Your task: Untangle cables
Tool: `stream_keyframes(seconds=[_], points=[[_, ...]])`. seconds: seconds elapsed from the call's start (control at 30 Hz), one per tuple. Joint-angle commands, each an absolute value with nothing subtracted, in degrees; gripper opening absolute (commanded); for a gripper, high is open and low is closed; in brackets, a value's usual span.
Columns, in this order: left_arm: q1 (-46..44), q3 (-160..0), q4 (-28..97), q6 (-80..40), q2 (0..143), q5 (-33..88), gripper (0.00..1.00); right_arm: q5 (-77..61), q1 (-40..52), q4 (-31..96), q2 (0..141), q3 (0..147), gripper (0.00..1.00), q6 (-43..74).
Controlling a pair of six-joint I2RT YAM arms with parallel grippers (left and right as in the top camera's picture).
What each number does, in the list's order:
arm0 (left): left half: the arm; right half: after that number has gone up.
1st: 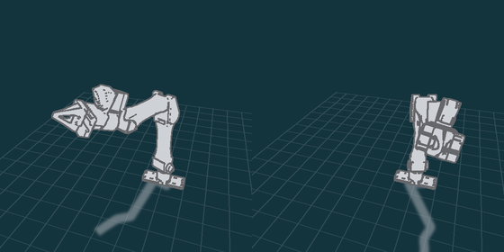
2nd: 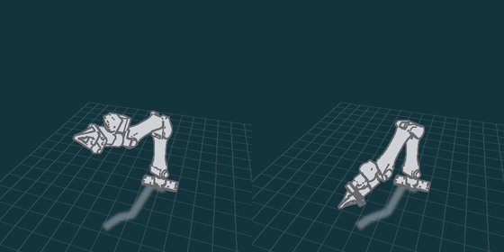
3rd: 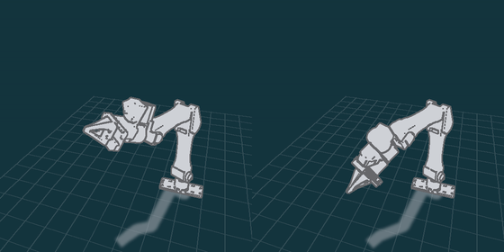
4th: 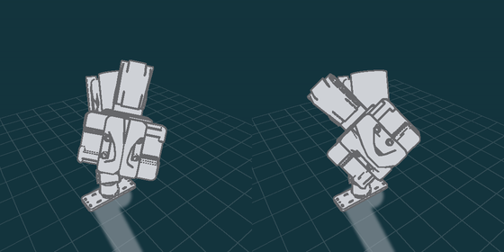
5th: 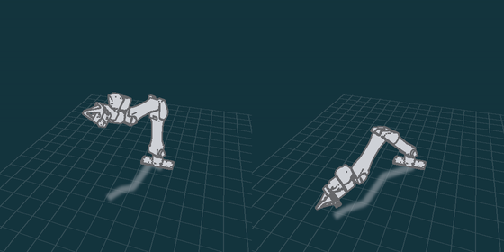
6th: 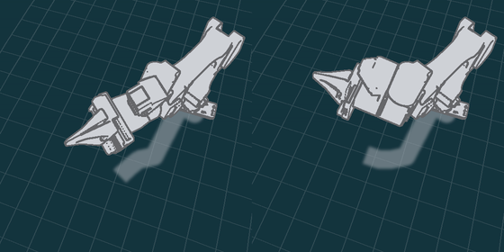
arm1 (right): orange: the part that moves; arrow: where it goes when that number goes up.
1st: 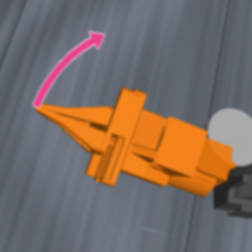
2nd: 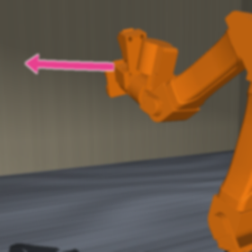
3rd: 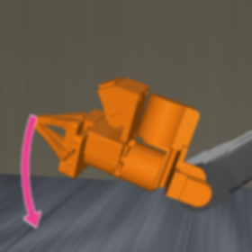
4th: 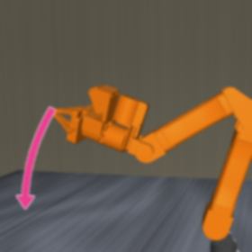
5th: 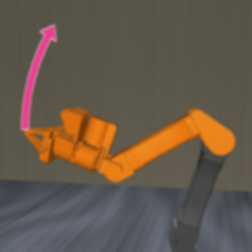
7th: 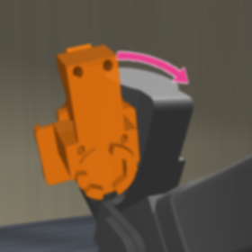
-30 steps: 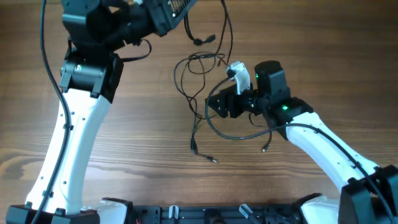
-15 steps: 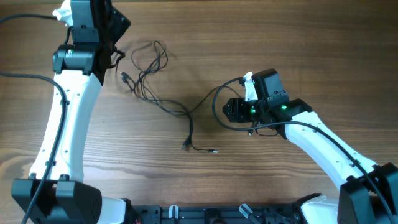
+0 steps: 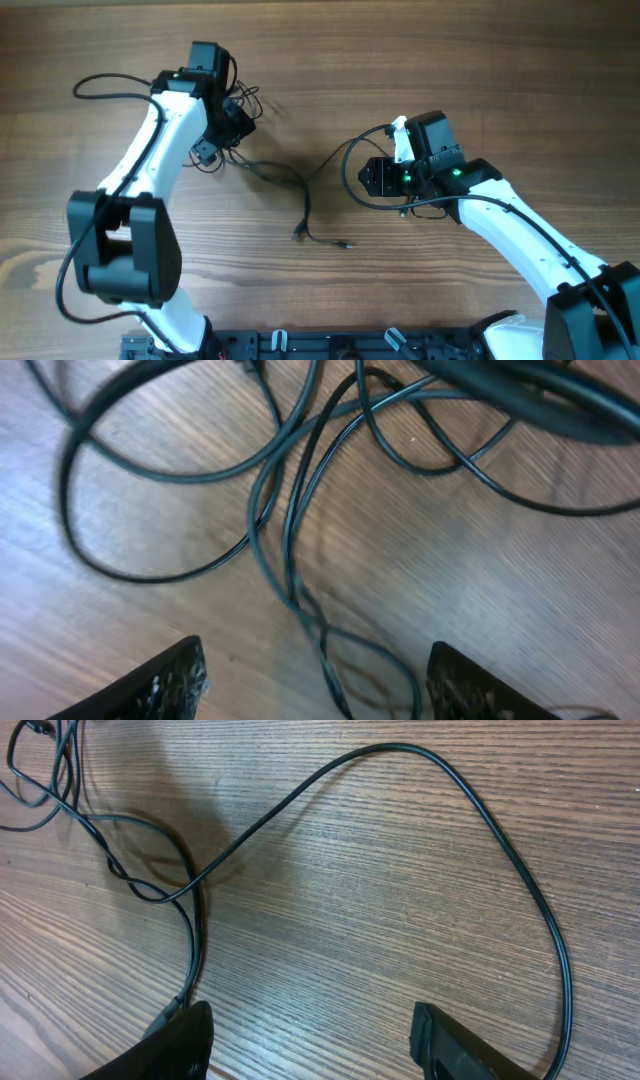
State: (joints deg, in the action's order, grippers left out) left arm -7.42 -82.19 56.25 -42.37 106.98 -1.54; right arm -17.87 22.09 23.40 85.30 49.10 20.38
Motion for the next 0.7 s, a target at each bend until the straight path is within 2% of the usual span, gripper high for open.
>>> stream_keyframes(seconds=[0.0,0.07,0.2,0.27,0.3,0.33,0.53,0.67], points=[[-7.6,-81.7,54.5,-42.5,110.9,-0.9,0.72,-17.2,22.2,23.5,85.9,49.2,0.65,21.0],[-7.6,-81.7,53.8,-42.5,112.6,-0.9,0.72,-17.2,22.2,23.5,85.9,49.2,0.66,21.0],[-7.6,-81.7,51.5,-42.5,115.2,-0.9,0.63,-17.6,22.2,23.5,85.8,49.2,0.66,20.9],[-7.6,-81.7,50.3,-42.5,115.6,-0.9,0.33,-17.6,22.2,23.5,85.8,49.2,0.66,21.0],[-7.7,-81.7,49.8,-42.5,115.6,-0.4,0.08,-17.6,22.2,23.5,85.8,49.2,0.66,21.0],[-7.7,-81.8,48.7,-42.4,115.5,3.7,0.04,-17.6,22.2,23.5,85.8,49.2,0.66,21.0],[-7.7,-86.3,43.5,-30.6,108.3,28.6,0.04,-18.7,22.2,23.2,85.8,49.2,0.66,19.7],[-7.7,-90.9,39.2,-24.2,97.3,42.2,0.04,-32.3,22.2,18.2,85.8,49.2,0.66,13.0]])
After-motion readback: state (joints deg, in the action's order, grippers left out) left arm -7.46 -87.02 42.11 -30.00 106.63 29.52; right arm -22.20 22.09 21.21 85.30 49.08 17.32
